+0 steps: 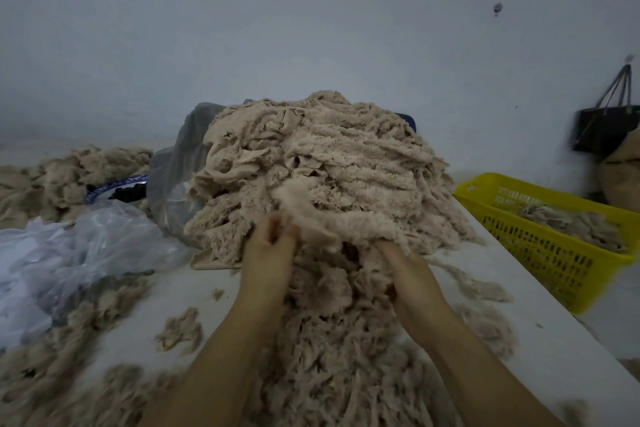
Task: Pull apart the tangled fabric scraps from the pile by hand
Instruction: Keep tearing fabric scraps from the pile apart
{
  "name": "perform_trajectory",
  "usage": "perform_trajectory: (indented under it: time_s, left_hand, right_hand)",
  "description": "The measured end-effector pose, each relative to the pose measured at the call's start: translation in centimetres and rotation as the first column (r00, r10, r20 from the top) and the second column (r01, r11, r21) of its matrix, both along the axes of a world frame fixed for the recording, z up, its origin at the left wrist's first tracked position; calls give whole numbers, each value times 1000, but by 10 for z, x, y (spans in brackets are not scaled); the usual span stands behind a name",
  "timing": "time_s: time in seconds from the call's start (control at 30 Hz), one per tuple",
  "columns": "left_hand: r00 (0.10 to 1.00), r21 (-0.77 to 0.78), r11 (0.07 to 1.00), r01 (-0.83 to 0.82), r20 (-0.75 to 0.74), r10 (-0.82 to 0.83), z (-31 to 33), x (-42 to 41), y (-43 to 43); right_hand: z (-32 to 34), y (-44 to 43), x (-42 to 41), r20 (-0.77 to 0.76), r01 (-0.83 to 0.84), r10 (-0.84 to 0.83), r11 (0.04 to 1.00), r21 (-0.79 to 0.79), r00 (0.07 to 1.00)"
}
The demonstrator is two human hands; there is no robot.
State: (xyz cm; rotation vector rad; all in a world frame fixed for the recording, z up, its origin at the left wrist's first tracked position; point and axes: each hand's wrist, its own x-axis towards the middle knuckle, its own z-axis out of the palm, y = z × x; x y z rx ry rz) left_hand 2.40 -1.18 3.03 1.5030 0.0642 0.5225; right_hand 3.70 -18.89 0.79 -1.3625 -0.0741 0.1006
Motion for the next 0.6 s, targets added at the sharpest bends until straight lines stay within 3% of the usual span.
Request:
perform_trajectory:
  time_s: [0.07, 0.13, 0.2, 0.27, 0.33, 0.37, 0.4, 0.43, 0.47, 0.53, 0.6]
  left_hand:
    - [997, 394, 917, 67, 5, -75, -9, -3, -15]
    - [971, 546, 811, 212, -20, -240, -14, -6, -25]
    - [917, 457, 803, 383, -84, -390, -12, -8, -23]
    - [881, 319, 823, 469, -112, -459, -10, -8, -12]
    - [937, 398, 849, 347, -104, -334, -10, -4, 3]
    - [962, 460, 845, 273, -110, -252, -10, -1, 10]
    - [971, 508, 827, 240, -130, -202, -11, 2, 17]
    - [969, 556, 794, 246, -170, -181, -12, 4, 24]
    - [957, 613, 737, 284, -226, -182, -14, 6, 29]
    - [935, 729, 587, 351, -311, -172, -20, 11, 33]
    - [948, 788, 530, 312, -290, -127, -24, 12, 30]
  right_hand:
    - [-1, 7, -6, 45, -130, 128, 991, 34, 991]
    - [-5, 14, -10, 114, -203, 208, 977, -60, 971]
    - [-8, 11, -8, 119, -173, 183, 980, -94, 976]
    - [-4, 0, 0, 72, -5, 7, 1000, -28, 997]
    - [6, -24, 11, -18, 224, -230, 919, 326, 973]
    - [12, -35, 16, -41, 264, -291, 790, 553, 956]
    - [14, -43, 19, -57, 268, -321, 667, 695, 945]
    - [11, -46, 22, -85, 286, -332, 621, 730, 939]
    - [8, -43, 22, -120, 320, -327, 671, 669, 937]
    - [-6, -29, 21, -108, 370, -356, 858, 356, 928]
    - [-10, -12, 12, 108, 291, -283, 955, -61, 953]
